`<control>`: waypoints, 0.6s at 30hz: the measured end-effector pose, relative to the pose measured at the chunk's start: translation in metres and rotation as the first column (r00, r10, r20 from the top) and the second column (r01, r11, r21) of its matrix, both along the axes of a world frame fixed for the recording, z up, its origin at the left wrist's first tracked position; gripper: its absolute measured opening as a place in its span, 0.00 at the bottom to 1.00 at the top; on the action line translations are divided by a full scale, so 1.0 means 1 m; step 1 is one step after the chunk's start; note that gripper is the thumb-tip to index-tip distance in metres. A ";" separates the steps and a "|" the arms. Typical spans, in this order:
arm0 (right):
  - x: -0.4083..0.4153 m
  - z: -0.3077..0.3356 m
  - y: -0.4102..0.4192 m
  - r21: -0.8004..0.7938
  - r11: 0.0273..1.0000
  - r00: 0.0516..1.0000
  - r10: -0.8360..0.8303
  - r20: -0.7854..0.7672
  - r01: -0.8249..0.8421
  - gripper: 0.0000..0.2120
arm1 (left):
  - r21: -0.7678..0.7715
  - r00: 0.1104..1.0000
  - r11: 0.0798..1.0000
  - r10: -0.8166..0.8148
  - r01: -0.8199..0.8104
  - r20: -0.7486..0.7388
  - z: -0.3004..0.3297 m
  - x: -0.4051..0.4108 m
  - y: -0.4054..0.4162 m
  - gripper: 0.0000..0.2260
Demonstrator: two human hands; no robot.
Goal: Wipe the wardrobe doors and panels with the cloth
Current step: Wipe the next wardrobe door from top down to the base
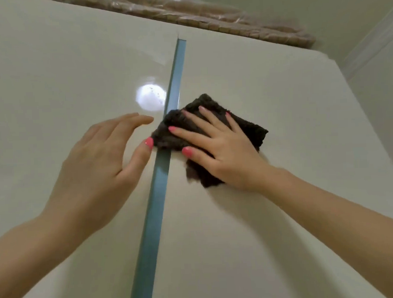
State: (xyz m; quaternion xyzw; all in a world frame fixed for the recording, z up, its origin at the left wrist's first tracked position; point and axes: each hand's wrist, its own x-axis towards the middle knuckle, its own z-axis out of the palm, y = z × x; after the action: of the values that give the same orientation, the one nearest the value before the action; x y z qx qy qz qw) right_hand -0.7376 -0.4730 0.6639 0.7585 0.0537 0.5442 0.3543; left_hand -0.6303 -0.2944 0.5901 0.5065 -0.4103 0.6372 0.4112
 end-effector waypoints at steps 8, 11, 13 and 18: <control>-0.049 0.007 -0.053 -0.121 0.988 0.994 -0.099 -0.039 0.094 0.22 | 0.099 0.995 0.990 -0.100 0.102 -0.023 -0.007 -0.019 -0.030 0.20; -0.051 0.017 -0.066 0.330 0.940 0.964 -0.003 0.264 -0.088 0.20 | 0.139 0.989 0.980 -0.144 0.141 0.016 -0.021 -0.013 -0.021 0.20; -0.042 0.001 -0.060 0.410 0.899 0.941 0.006 0.338 -0.154 0.20 | 0.138 0.986 0.978 -0.162 0.158 0.022 -0.026 -0.005 -0.010 0.20; -0.057 -0.087 -0.060 -0.025 0.998 0.998 -0.052 -0.036 0.051 0.22 | 0.109 0.984 0.978 -0.173 0.178 -0.053 -0.034 -0.005 -0.005 0.21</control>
State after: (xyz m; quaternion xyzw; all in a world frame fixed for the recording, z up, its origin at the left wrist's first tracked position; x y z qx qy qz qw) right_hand -0.7943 -0.5331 0.5764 0.7652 0.0472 0.5201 0.3764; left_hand -0.6348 -0.2991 0.5564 0.5045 -0.4800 0.5631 0.4450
